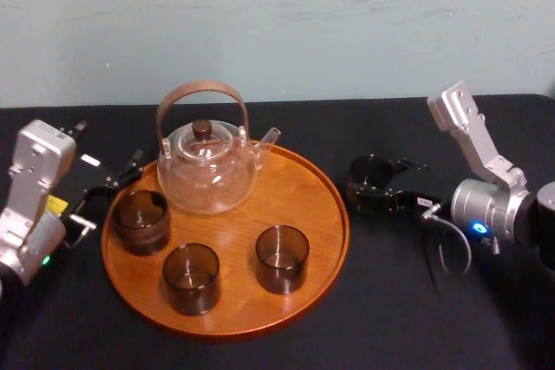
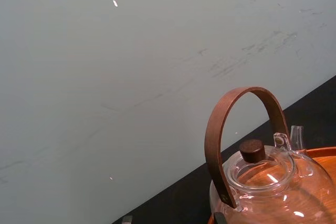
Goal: Pick up the glass from the table and place it on the tray.
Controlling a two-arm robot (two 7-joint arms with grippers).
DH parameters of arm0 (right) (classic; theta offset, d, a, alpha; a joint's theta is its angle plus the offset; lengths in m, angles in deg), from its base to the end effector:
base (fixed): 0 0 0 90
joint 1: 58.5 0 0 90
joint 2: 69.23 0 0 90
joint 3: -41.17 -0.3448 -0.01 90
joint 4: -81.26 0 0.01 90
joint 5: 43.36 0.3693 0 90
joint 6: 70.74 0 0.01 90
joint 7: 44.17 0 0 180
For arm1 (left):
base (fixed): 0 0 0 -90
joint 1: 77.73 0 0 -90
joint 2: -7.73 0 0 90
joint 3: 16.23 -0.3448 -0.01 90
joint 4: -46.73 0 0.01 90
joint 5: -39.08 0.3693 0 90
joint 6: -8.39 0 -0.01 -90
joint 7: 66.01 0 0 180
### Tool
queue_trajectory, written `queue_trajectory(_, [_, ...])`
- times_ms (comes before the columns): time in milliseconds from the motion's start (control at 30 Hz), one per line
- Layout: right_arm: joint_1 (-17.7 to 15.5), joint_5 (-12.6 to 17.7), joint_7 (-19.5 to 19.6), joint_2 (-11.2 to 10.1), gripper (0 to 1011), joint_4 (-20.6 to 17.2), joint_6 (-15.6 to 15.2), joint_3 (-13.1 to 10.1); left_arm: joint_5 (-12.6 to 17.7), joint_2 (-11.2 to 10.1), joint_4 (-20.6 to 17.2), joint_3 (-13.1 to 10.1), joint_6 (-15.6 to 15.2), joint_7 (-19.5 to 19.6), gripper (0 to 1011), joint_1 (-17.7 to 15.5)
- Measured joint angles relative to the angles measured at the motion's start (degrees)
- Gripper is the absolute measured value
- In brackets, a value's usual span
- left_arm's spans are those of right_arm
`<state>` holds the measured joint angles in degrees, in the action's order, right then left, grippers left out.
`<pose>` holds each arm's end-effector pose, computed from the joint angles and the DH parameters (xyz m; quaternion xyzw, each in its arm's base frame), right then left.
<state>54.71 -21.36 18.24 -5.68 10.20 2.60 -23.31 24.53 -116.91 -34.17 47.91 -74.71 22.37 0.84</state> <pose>0.4987 -0.0723 -0.3300 -0.1915 0.0951 -0.4182 0.8829 0.4242 0.0978 -0.3581 0.1415 -0.1324 0.5800 0.7913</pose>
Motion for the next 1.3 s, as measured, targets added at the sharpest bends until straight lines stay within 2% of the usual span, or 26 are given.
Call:
queue_trajectory(367, [-1.75,1.77,-0.50,-2.85,903,-6.56,-1.12,-1.71,0.00,0.00,0.00,0.00,0.00,0.00,1001,0.00])
queue_trajectory(567, [-1.75,2.36,-1.67,-4.16,903,-8.65,-0.85,-1.76,0.00,0.00,0.00,0.00,0.00,0.00,1001,0.00])
queue_trajectory(667, [-1.01,2.57,-3.02,-4.59,903,-8.99,-0.14,-1.04,0.00,0.00,0.00,0.00,0.00,0.00,1001,0.00])
queue_trajectory(900, [0.95,2.49,-4.91,-4.19,903,-8.13,0.76,1.33,0.00,0.00,0.00,0.00,0.00,0.00,1001,0.00])
queue_trajectory(1100, [3.22,1.65,-6.18,-2.66,903,-5.81,1.75,4.11,0.00,0.00,0.00,0.00,0.00,0.00,1001,0.00])
queue_trajectory(1300, [4.64,1.07,-6.58,-1.23,903,-3.99,2.62,5.67,0.00,0.00,0.00,0.00,0.00,0.00,1001,0.00])
